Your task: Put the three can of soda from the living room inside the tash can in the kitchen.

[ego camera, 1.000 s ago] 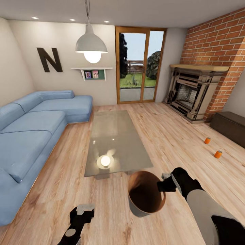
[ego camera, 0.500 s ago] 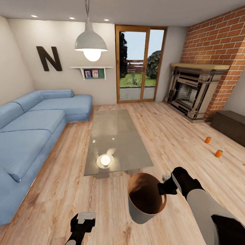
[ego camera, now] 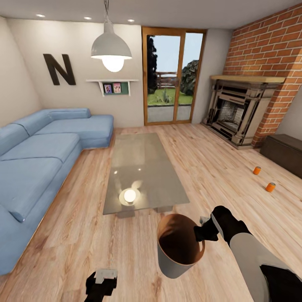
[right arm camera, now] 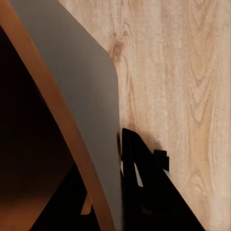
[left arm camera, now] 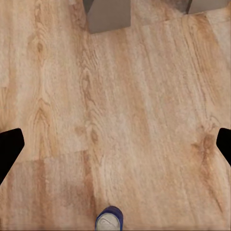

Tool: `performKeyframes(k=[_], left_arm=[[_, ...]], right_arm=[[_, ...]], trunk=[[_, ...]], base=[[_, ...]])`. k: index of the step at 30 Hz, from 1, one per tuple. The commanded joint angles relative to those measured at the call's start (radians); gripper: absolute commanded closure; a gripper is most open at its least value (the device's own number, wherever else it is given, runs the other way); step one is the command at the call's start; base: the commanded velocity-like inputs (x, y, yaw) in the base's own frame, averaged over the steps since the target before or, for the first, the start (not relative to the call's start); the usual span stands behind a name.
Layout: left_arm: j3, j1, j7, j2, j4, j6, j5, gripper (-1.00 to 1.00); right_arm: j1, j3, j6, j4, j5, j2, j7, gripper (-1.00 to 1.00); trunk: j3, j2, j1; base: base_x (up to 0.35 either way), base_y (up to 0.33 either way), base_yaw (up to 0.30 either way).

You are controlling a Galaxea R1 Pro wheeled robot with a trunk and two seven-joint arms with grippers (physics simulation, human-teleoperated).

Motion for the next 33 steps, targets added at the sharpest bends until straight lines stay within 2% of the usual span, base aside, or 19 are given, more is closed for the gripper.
performKeyframes(k=[1, 3, 5, 9, 33], left_arm=[[-0.004, 0.0, -0.003, 0.0, 0.005, 0.001, 0.0, -1.0], [-0.021, 0.0, -0.004, 0.0, 0.008, 0.001, -0.001, -1.0], [-0.111, 0.0, -0.004, 0.0, 0.013, 0.002, -0.001, -1.0], [-0.144, 0.0, -0.003, 0.0, 0.014, 0.002, 0.0, -1.0], [-0.148, 0.0, -0.004, 0.002, 0.014, 0.002, 0.012, -1.0]], right_arm=[[0.0, -0.003, 0.006, 0.0, -0.03, 0.0, 0.007, 1.0], [0.0, -0.003, 0.006, 0.0, -0.031, 0.0, 0.008, 1.0], [0.0, -0.003, 0.006, 0.0, -0.031, -0.002, 0.009, 1.0], [0.0, -0.003, 0.006, 0.0, -0.03, -0.003, 0.01, 1.0], [0.0, -0.002, 0.006, -0.001, -0.03, -0.004, 0.012, 1.0]], trunk=[[-0.004, -0.007, 0.004], [-0.012, -0.021, 0.012], [-0.019, -0.035, 0.019], [-0.035, -0.063, 0.035], [-0.127, -0.231, 0.127]], base=[[0.0, 0.0, 0.0], [0.0, 0.0, 0.0], [0.0, 0.0, 0.0], [0.0, 0.0, 0.0], [0.0, 0.0, 0.0]])
